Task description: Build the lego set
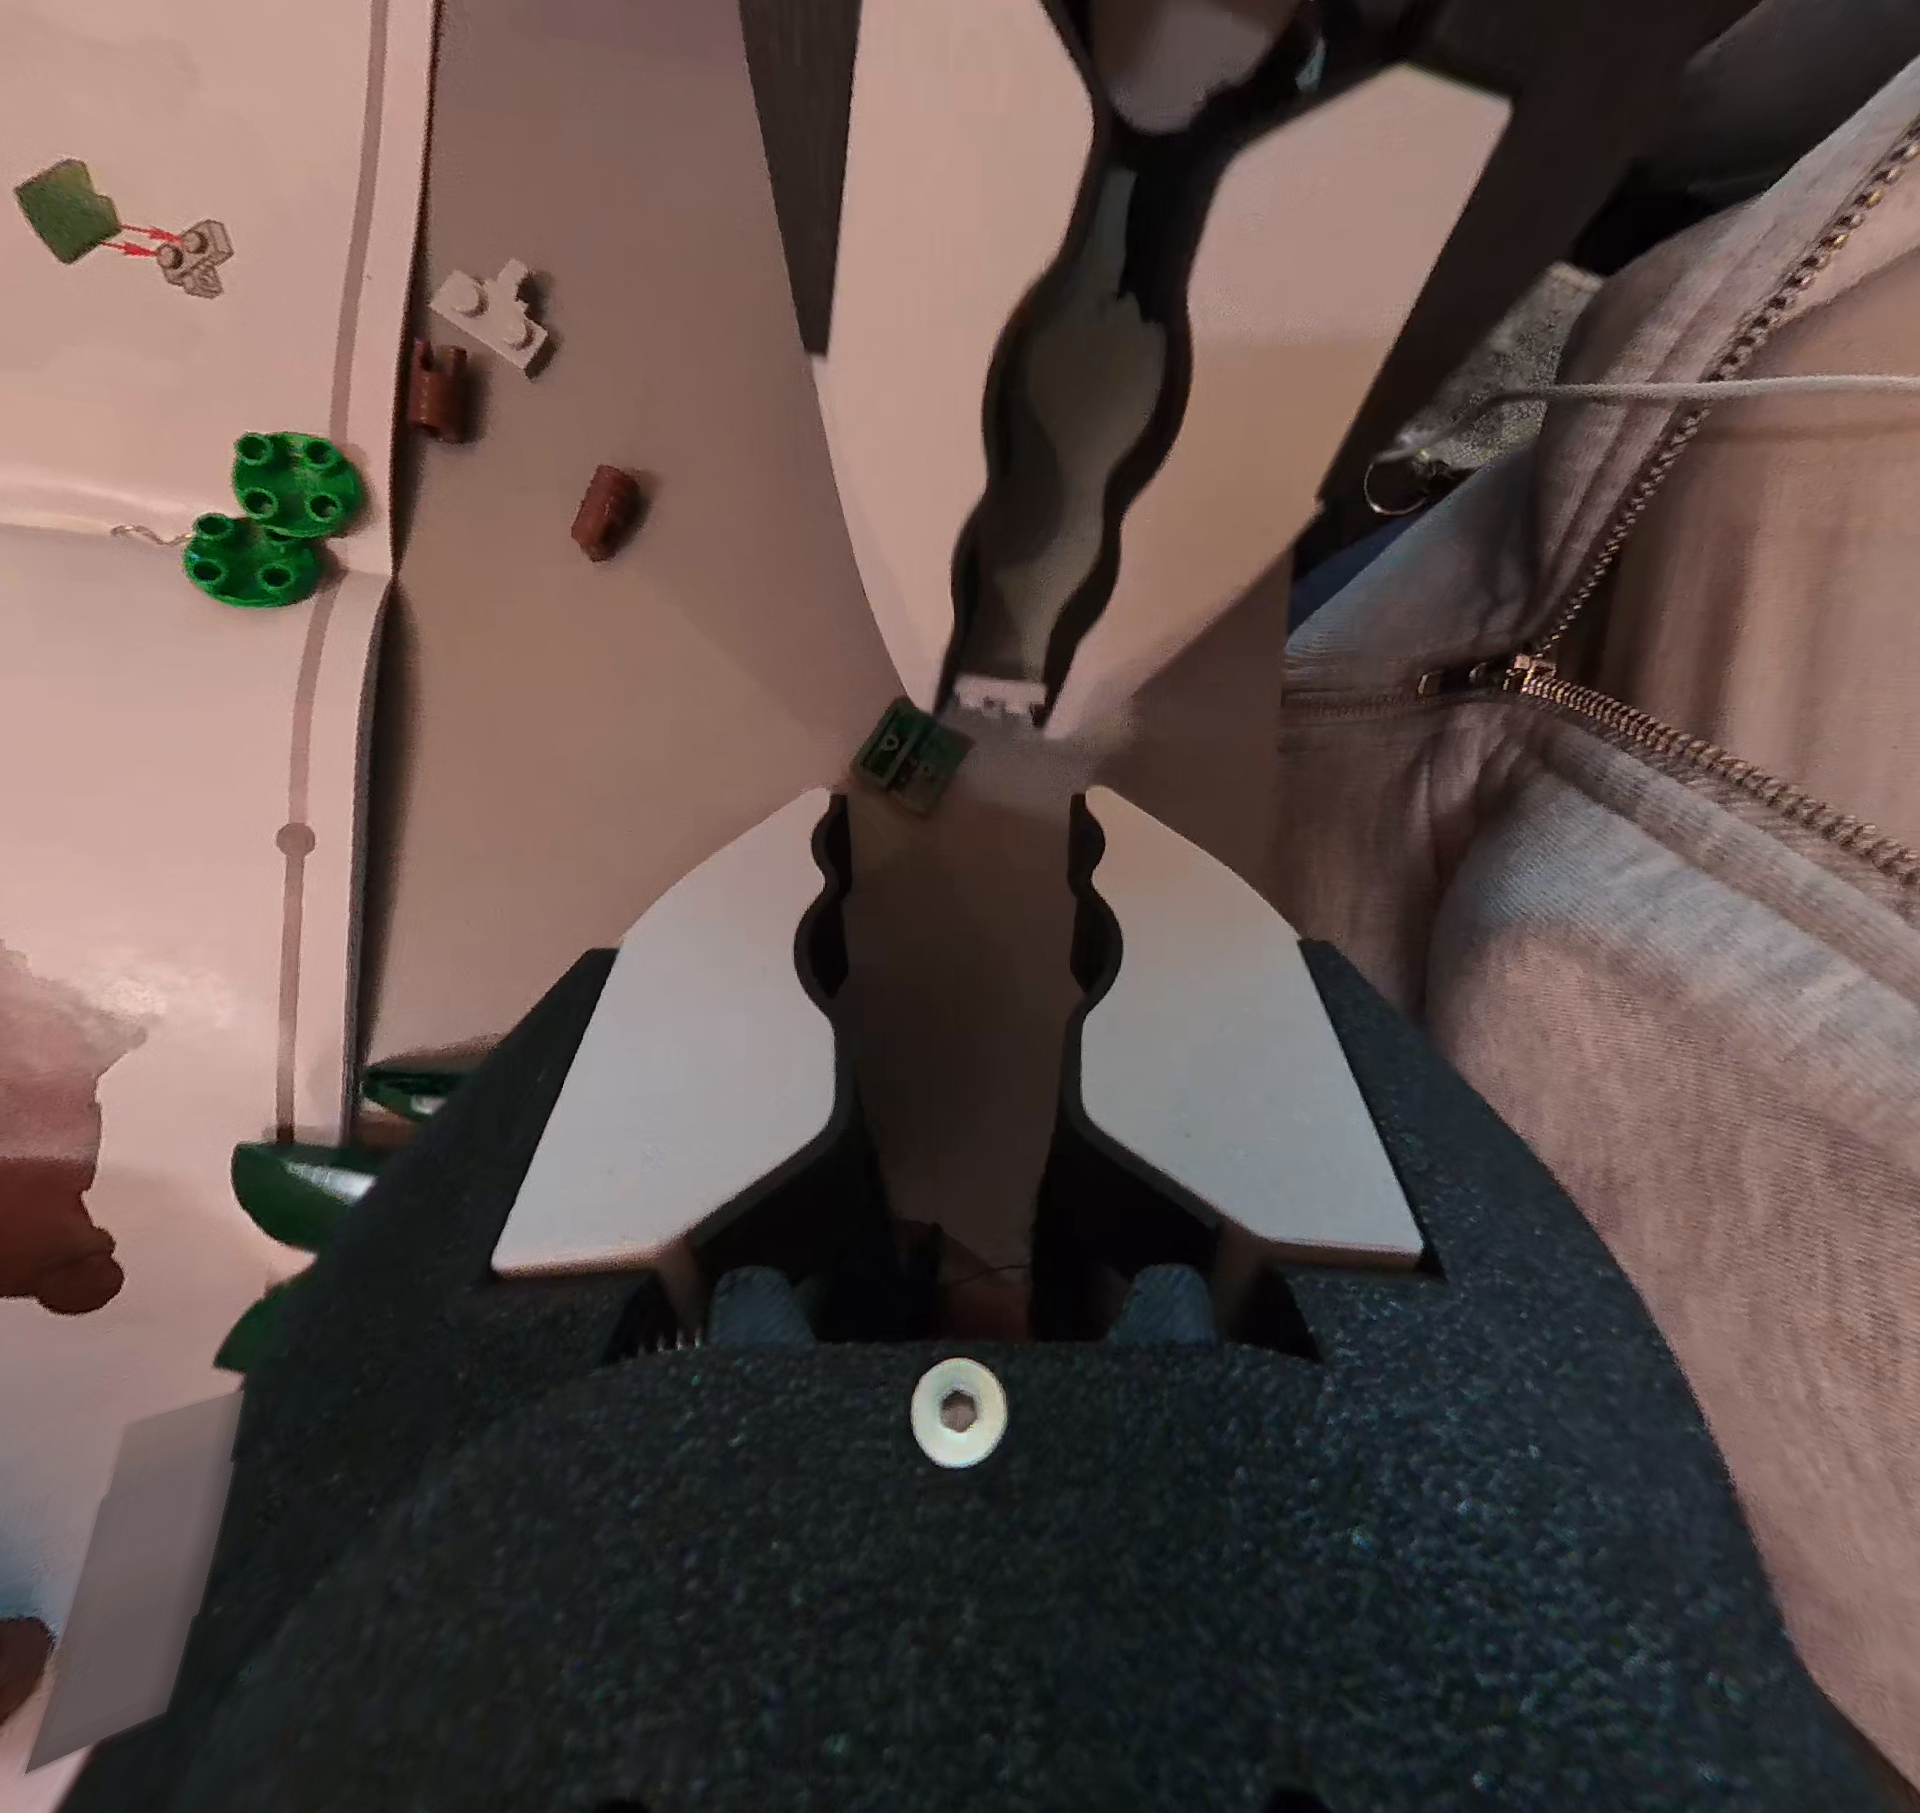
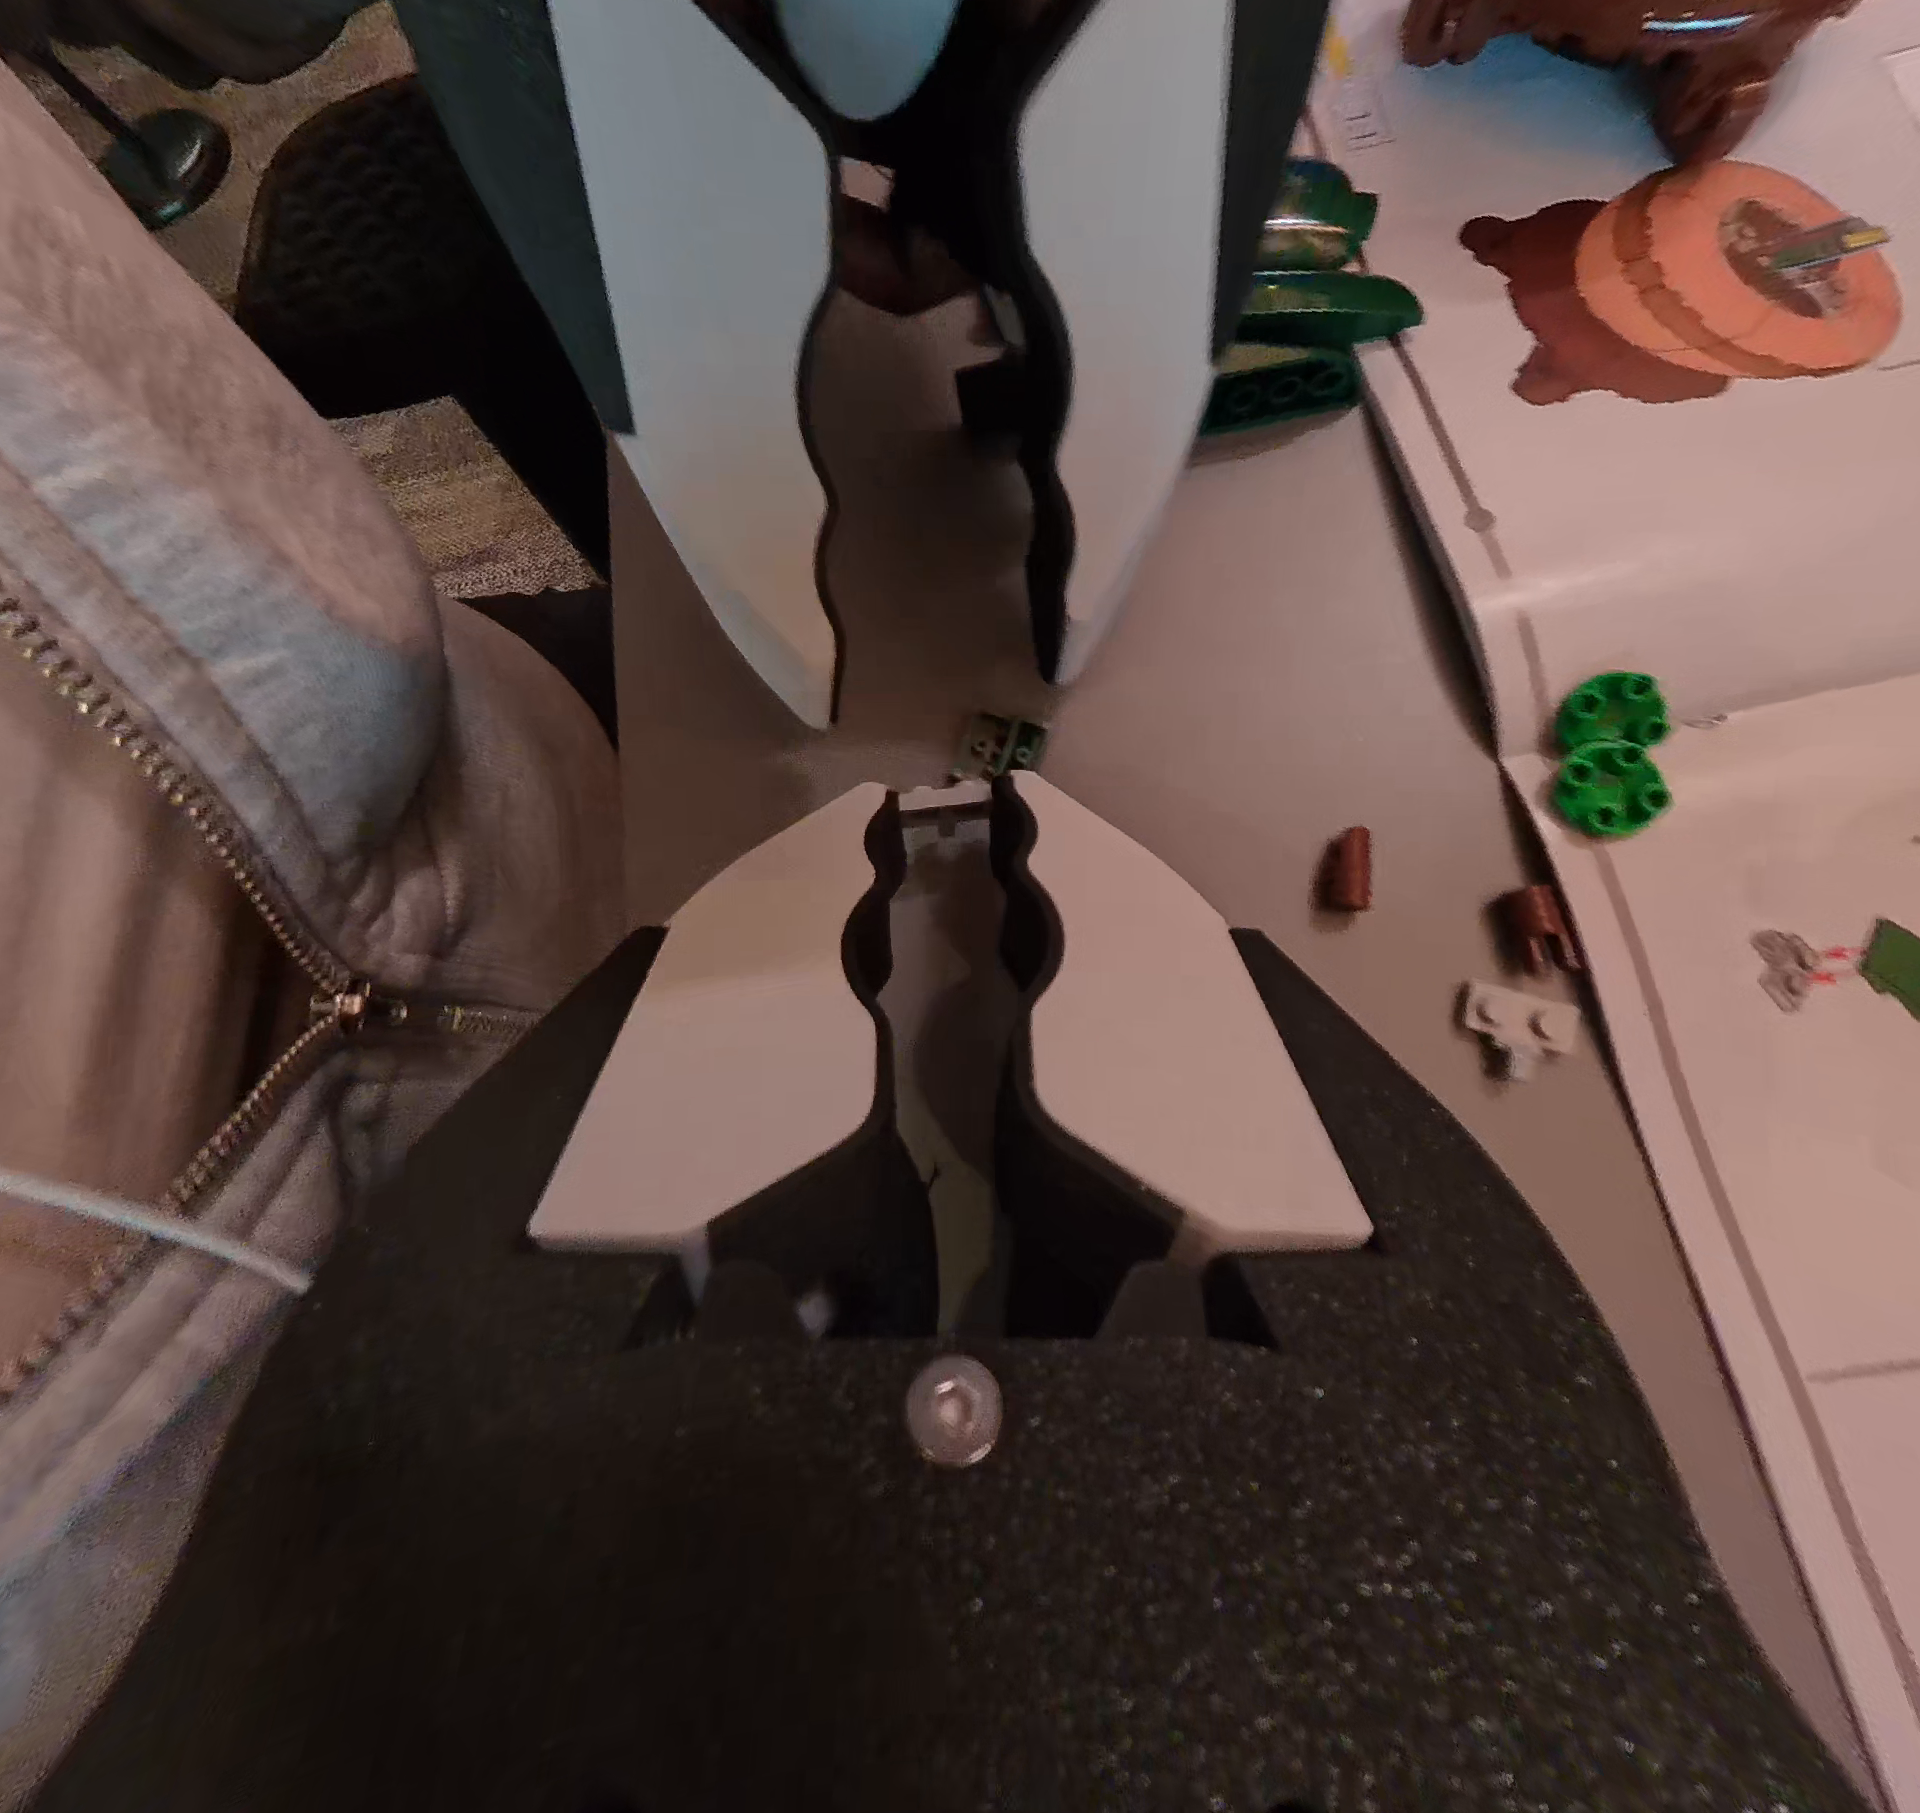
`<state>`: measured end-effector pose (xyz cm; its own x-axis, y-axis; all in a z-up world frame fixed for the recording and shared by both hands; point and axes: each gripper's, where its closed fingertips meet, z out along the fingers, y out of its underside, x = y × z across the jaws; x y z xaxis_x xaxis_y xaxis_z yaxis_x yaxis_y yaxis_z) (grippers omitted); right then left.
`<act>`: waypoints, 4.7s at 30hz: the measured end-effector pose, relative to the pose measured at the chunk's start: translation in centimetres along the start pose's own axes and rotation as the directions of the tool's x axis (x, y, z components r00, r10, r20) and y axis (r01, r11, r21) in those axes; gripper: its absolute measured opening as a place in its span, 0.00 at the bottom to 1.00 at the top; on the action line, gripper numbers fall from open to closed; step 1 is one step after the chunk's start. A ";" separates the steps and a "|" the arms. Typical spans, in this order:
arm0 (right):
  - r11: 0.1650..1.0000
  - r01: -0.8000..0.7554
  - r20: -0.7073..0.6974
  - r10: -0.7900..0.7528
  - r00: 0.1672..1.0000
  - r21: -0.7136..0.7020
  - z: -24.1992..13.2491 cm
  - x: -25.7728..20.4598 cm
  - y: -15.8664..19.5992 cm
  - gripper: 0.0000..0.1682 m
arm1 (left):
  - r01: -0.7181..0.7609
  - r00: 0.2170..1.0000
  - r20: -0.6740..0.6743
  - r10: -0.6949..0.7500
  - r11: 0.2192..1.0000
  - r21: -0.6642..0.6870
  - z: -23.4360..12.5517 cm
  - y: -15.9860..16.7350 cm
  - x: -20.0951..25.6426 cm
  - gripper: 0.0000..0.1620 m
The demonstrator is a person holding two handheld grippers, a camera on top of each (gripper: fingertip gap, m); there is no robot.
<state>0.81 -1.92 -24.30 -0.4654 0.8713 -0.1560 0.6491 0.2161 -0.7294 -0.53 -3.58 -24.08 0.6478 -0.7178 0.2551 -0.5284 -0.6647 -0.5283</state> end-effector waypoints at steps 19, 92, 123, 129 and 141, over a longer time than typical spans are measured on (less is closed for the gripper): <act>0.981 -0.036 0.018 0.033 0.999 0.193 -4.3 2.2 -0.1 0.09 | 0.271 0.703 0.561 -0.437 0.894 0.358 0.3 -1.0 -1.4 0.26; 0.950 -0.088 -0.072 0.114 0.991 0.301 -4.5 3.4 -2.2 0.09 | 0.057 0.917 0.384 -0.107 0.988 0.141 -1.6 -1.5 -11.2 0.11; 0.816 -0.194 0.061 0.193 0.979 0.544 -5.9 3.7 -5.2 0.09 | 0.018 0.956 0.266 -0.120 0.934 0.358 -4.1 -3.9 -7.1 0.09; 0.620 -0.314 0.273 0.163 0.948 0.719 -8.6 3.3 -7.8 0.09 | 0.012 0.906 0.398 -0.142 0.951 0.310 -4.0 -2.2 -8.8 0.09; 0.952 0.010 -0.155 0.039 0.987 0.306 -5.5 7.0 -6.5 0.09 | -0.013 0.936 0.350 -0.042 0.988 0.154 -2.2 -1.0 -10.3 0.09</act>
<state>-3.37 5.21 -17.01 -0.3409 0.9367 -0.0797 0.4293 0.0797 -0.8996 -7.87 4.07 -24.38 0.8208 -0.5708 -0.0225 -0.4459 -0.6156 -0.6497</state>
